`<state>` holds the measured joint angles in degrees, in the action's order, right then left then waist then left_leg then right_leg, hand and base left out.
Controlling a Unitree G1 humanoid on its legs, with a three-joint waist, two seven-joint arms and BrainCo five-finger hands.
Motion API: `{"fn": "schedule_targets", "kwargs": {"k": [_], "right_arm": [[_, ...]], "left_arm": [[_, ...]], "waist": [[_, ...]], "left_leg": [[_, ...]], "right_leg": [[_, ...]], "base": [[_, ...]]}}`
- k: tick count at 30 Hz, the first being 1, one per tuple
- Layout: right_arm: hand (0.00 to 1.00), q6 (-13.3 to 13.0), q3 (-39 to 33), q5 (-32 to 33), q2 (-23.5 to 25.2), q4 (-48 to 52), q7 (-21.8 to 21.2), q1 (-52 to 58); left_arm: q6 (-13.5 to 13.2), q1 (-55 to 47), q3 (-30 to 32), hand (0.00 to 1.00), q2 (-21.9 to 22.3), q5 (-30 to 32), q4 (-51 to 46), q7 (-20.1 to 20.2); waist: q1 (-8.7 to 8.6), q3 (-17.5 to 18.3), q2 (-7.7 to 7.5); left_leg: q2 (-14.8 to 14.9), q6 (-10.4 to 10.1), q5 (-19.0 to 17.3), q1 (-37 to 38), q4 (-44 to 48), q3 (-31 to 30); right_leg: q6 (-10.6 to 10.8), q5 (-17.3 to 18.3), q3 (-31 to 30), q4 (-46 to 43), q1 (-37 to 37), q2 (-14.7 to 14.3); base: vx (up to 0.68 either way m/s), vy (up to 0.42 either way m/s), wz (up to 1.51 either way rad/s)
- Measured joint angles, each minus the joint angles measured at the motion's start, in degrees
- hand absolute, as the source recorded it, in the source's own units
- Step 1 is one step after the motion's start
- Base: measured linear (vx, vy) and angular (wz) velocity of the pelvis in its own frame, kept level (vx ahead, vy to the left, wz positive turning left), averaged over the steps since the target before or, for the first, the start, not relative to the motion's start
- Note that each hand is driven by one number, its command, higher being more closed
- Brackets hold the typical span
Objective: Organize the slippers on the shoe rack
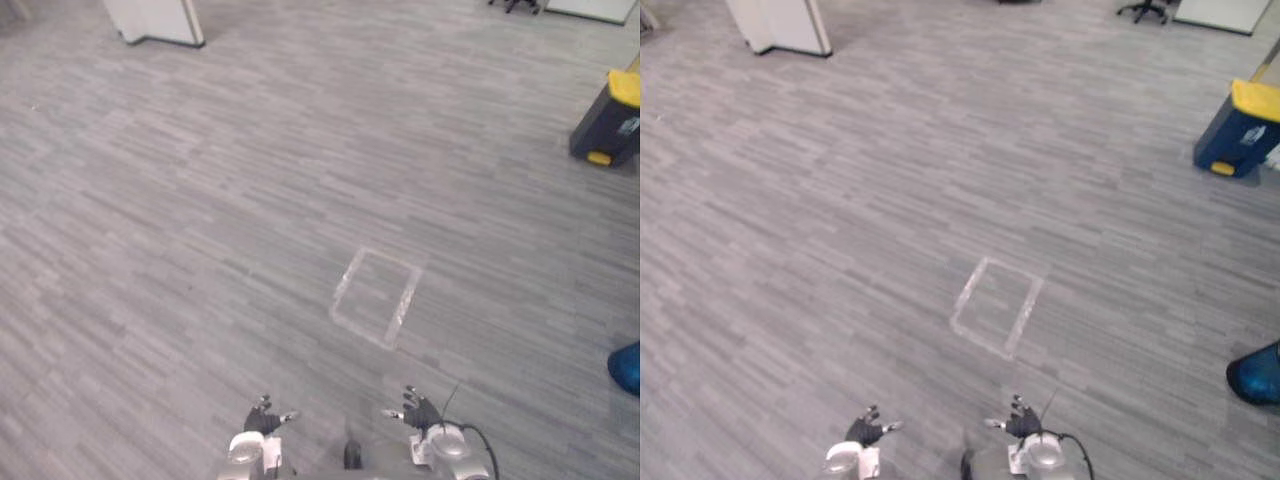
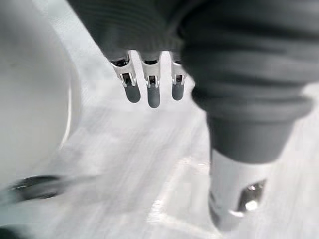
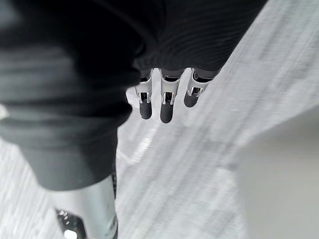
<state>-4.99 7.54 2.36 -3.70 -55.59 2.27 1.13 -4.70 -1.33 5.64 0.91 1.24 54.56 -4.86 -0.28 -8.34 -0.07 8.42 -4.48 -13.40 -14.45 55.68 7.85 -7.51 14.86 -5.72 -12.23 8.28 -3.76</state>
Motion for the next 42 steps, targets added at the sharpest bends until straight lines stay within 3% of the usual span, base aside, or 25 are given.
{"fn": "schedule_targets", "kwargs": {"k": [2, 3, 4, 5, 7, 9, 11, 12, 13, 15, 17, 18, 20, 21, 23, 26, 27, 28, 31, 34, 35, 36, 39, 40, 42], "right_arm": [[0.0, -0.02, -0.61, 0.0, 0.43, -0.76, 0.01, 0.02], [0.0, -0.06, -0.6, 0.0, 0.32, -1.21, 0.0, -0.02], [0.0, 0.11, -0.56, -0.01, 0.01, -2.14, 0.02, -0.02], [0.0, 0.28, -0.53, -0.1, 0.14, -3.78, 0.12, -0.27], [0.0, 0.27, -0.6, -0.14, 0.43, -4.24, -0.05, 0.07], [0.0, 0.47, -1.38, -0.17, 0.66, -5.98, -0.06, -0.01], [0.0, 0.33, -2.99, -0.18, 0.84, -5.66, -0.07, -0.14], [0.0, 0.04, -3.11, -0.17, 0.04, -4.55, -0.11, -0.16], [0.0, -0.07, -2.87, -0.18, -0.69, -3.94, -0.1, 0.05], [0.0, -0.16, -2.97, -0.18, -1.1, -3.62, -0.06, -0.09], [0.0, -0.34, -3.57, -0.12, -0.89, -3.14, -0.08, -0.26], [0.0, -0.45, -4.19, -0.13, -0.76, -3.09, -0.1, -0.56], [0.0, -0.67, -4.59, -0.09, -0.4, -3.21, -0.09, -0.76], [0.0, -1.0, -4.96, -0.01, -0.33, -3.12, -0.07, -0.86], [0.0, -1.21, -6.26, -0.03, -0.84, -3.4, -0.03, -1.33], [0.0, -0.86, -6.98, -0.11, -0.85, -2.3, 0.05, -0.27], [0.0, -0.79, -6.45, -0.14, -0.96, -1.2, 0.02, 0.67], [0.0, -0.69, -5.9, -0.14, -1.11, -1.1, 0.07, 0.89], [0.0, -0.37, -4.49, -0.05, -1.17, -1.11, 0.21, 1.09], [0.0, -0.28, -4.55, -0.01, -0.73, -0.93, 0.39, 1.06], [0.0, -0.02, -4.64, -0.01, -0.69, -1.01, 0.52, 1.46], [0.0, -0.02, -4.64, -0.02, -0.69, -1.03, 0.53, 1.48], [0.0, 0.04, -5.09, -0.12, -1.07, -2.01, 0.57, 1.62], [0.0, 0.11, -5.06, -0.18, -0.74, -4.12, 0.66, 0.62], [0.0, 0.25, -4.99, -0.22, 0.21, -4.38, 0.42, 0.45]], "left_arm": [[-0.2, 0.14, -1.83, 0.0, -0.35, -0.01, 0.12, -0.16], [-0.22, 0.17, -2.73, 0.0, -0.57, -0.03, 0.22, -0.27], [-0.36, 0.2, -4.24, 0.0, -0.79, -0.12, 0.61, -0.41], [-0.93, 0.66, -5.89, 0.0, -2.02, -0.21, 2.31, -0.67], [-1.07, 1.27, -6.87, 0.0, -3.06, -0.22, 3.65, -1.05], [-0.89, 1.9, -7.23, 0.0, -4.03, -0.25, 4.72, -1.14], [-0.63, 1.59, -7.94, 0.0, -4.7, -0.25, 5.38, -1.22], [0.11, 2.05, -8.32, 0.0, -4.58, -0.26, 6.21, -1.54], [0.19, 2.13, -9.33, 0.0, -4.53, -0.26, 7.03, -1.53], [0.18, 2.57, -9.89, 0.0, -4.66, -0.3, 7.1, -1.53], [0.11, 3.38, -9.68, 0.0, -4.62, -0.33, 6.69, -1.49], [0.13, 3.53, -9.43, 0.0, -4.56, -0.33, 6.74, -1.43], [0.17, 3.09, -9.55, 0.0, -4.59, -0.3, 6.86, -1.21], [0.22, 2.84, -9.83, 0.0, -4.62, -0.29, 7.11, -1.08], [0.18, 3.06, -10.24, 0.0, -3.78, -0.27, 7.45, -0.47], [0.18, 2.84, -9.12, 0.0, -1.91, -0.22, 6.81, 0.08], [0.16, 2.53, -8.23, 0.0, -1.16, -0.23, 5.62, 0.11], [0.07, 1.91, -7.22, 0.0, -0.5, -0.23, 4.43, 0.17], [0.05, -0.18, -5.31, 0.0, 0.65, -0.3, 2.06, 0.18], [0.03, -0.34, -4.31, 0.0, 0.7, -0.54, 1.65, 0.08], [0.0, -0.12, -4.35, 0.0, 0.93, -1.08, 1.61, 0.08], [0.0, -0.09, -4.36, 0.0, 0.96, -1.16, 1.62, 0.08], [-0.06, 0.12, -5.69, 0.0, 1.1, -1.45, 1.99, 0.02], [-0.05, 0.7, -6.86, 0.0, -0.05, -1.45, 2.91, 0.0], [-0.03, 0.99, -6.83, 0.0, -2.0, -1.49, 4.21, -0.04]], "waist": [[0.33, 0.36, -0.23], [0.36, 0.47, -0.09], [0.54, 0.8, 0.63], [0.37, 2.5, -0.57], [-0.22, 3.81, -2.54], [-0.24, 4.28, -4.34], [-0.36, 3.18, -3.72], [-0.59, 2.2, -3.42], [-0.61, 1.47, -1.86], [-1.41, 1.63, -1.63], [-2.09, 1.6, -1.78], [-2.49, 1.58, -1.82], [-2.61, 1.54, -2.4], [-3.28, 1.56, -2.33], [-3.42, 1.4, -0.7], [-3.91, 1.55, 0.18], [-3.81, 1.53, 0.32], [-3.52, 1.41, 0.12], [-1.95, 1.56, 0.45], [-0.75, 1.62, 0.19], [-0.63, 1.73, -0.21], [-0.63, 1.74, -0.23], [-0.08, 2.1, 0.54], [0.15, 2.78, -0.18], [0.26, 3.09, -2.06]], "left_leg": [[-3.84, -0.03, 0.11, -3.53, -23.09, -2.41], [-4.94, -0.23, 1.34, -3.51, -28.65, -4.57], [-5.65, -1.02, 5.76, -4.14, -38.28, -9.56], [-7.15, -0.57, 11.53, -3.42, -38.13, -9.35], [-7.87, 1.04, 10.29, -3.43, -36.71, -7.11], [-8.39, 3.83, 7.41, -0.78, -35.62, -2.75], [-8.23, 5.28, 6.35, 5.5, -38.89, -1.06], [-8.21, 5.89, 5.5, 12.61, -42.67, 0.23], [-7.8, 6.13, 5.21, 16.74, -45.56, 0.97], [-7.15, 6.49, 4.94, 21.86, -49.81, 2.52], [-6.33, 5.67, 3.77, 23.47, -51.02, 3.37], [-5.82, 4.95, 2.43, 24.6, -51.76, 4.01], [-5.89, 3.31, 0.35, 27.64, -53.75, 5.84], [-5.88, 2.96, -0.38, 29.02, -53.91, 5.43], [-4.77, 3.01, 0.03, 29.45, -50.68, 3.79], [-3.81, -0.02, 1.12, 24.47, -33.0, 0.73], [-2.31, -4.46, 3.86, 18.35, -18.86, -0.67], [-1.55, -6.2, 4.76, 14.39, -10.18, -0.98], [1.12, -3.12, 2.4, 7.78, 0.95, 0.86], [1.02, 0.08, -1.23, 4.23, -11.24, 2.28], [-2.12, -0.16, -1.22, 2.65, -24.4, -1.9], [-2.45, -0.21, -1.13, 2.52, -25.48, -2.64], [-6.9, -1.58, 6.23, 2.4, -44.28, -17.2], [-7.2, -1.22, 10.56, 2.97, -43.38, -13.55], [-7.17, 0.19, 9.47, 4.38, -43.64, -8.72]], "right_leg": [[1.62, 1.34, -5.24, 2.42, 3.61, 3.03], [1.84, 1.95, -6.48, 2.67, 4.02, 3.62], [2.61, 3.2, -9.34, 2.67, 4.77, 3.89], [3.49, 4.21, -12.95, 1.26, 5.54, 5.76], [4.82, 3.44, -14.26, -3.73, 2.43, 6.95], [9.89, -0.2, -16.84, -17.1, -3.01, 6.55], [16.08, -7.03, -16.26, -30.59, -7.74, 5.32], [13.17, -3.7, -11.76, -39.22, -11.42, 5.26], [10.11, -1.06, -8.22, -41.03, -13.56, 5.09], [7.92, 3.04, -1.58, -38.08, -19.14, 4.25], [8.01, 4.02, 2.33, -32.41, -22.74, 3.69], [8.1, 3.74, 4.9, -27.47, -24.63, 3.41], [7.93, -1.42, 8.63, -14.31, -26.7, 3.54], [5.15, -6.84, 9.69, -13.06, -26.38, 3.42], [3.78, -4.91, 10.36, -15.2, -24.68, 2.82], [2.99, -2.19, 10.55, -12.34, -19.03, 2.56], [2.81, -2.14, 10.08, -9.64, -15.89, 2.38], [2.42, -1.94, 9.17, -8.13, -13.79, 1.8], [0.7, -0.92, 2.68, -4.79, -6.89, -0.22], [1.2, -0.3, -4.18, -1.91, -2.61, 0.52], [2.53, 0.44, -7.33, -0.8, -1.09, 2.01], [2.7, 0.54, -7.53, -0.73, -1.01, 2.17], [5.41, 2.15, -14.42, -0.15, -1.16, 4.01], [7.08, 2.99, -18.75, -0.85, -1.33, 5.29], [9.62, 1.44, -20.46, -2.89, -3.57, 6.48]], "base": [[0.58, 0.191, -1.29], [0.43, 0.199, -1.34], [0.63, 0.351, -1.47], [0.76, 0.411, -1.3], [0.68, 0.336, -0.67], [0.53, 0.241, -0.66], [0.41, 0.175, -0.85], [0.36, 0.147, -1.06], [0.31, 0.125, -0.81], [0.3, 0.08, -0.37], [0.29, 0.012, -0.13], [0.43, -0.039, -0.28], [0.43, -0.071, -0.33], [0.52, -0.122, -0.24], [0.46, -0.143, -0.16], [0.34, -0.142, 0.01], [0.36, -0.082, -0.08], [0.35, -0.064, -0.43], [0.36, 0.034, -1.12], [0.35, 0.162, -1.3], [0.38, 0.191, -0.97], [0.4, 0.232, -0.91], [0.45, 0.359, -1.19], [0.41, 0.367, -1.37], [0.27, 0.258, -1.27]]}}
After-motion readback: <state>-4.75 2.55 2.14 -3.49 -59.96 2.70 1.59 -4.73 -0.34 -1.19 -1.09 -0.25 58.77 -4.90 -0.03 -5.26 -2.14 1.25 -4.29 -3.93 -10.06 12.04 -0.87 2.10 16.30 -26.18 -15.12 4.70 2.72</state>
